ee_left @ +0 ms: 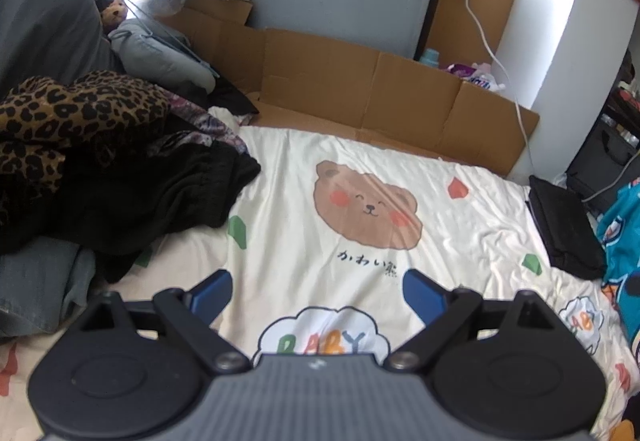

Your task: Fold clothes

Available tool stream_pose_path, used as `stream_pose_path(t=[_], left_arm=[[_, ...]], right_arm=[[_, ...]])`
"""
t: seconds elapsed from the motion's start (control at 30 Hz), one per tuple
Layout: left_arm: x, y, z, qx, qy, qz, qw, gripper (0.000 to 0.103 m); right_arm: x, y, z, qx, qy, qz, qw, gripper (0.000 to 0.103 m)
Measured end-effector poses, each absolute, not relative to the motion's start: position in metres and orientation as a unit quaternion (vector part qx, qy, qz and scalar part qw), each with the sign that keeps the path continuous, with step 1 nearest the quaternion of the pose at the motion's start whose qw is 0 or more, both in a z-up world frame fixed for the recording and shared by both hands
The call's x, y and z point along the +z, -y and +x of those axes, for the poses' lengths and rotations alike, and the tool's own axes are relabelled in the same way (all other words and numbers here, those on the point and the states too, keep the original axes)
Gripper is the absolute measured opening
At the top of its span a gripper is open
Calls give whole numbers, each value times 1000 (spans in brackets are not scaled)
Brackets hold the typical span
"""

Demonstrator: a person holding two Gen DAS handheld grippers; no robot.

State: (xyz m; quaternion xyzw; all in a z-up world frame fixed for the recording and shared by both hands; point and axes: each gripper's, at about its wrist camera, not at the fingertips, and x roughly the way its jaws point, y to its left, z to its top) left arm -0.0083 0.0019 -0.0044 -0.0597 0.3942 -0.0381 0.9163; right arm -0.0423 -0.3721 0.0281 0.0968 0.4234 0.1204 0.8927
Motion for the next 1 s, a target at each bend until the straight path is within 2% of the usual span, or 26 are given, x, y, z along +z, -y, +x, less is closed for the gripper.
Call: stream_pose_path(t=[1.0], left_arm=[[2,-16,-8,-18,-370,-72,926,94]], right_arm=[[31,367,-44,136,-409,82,899,102]])
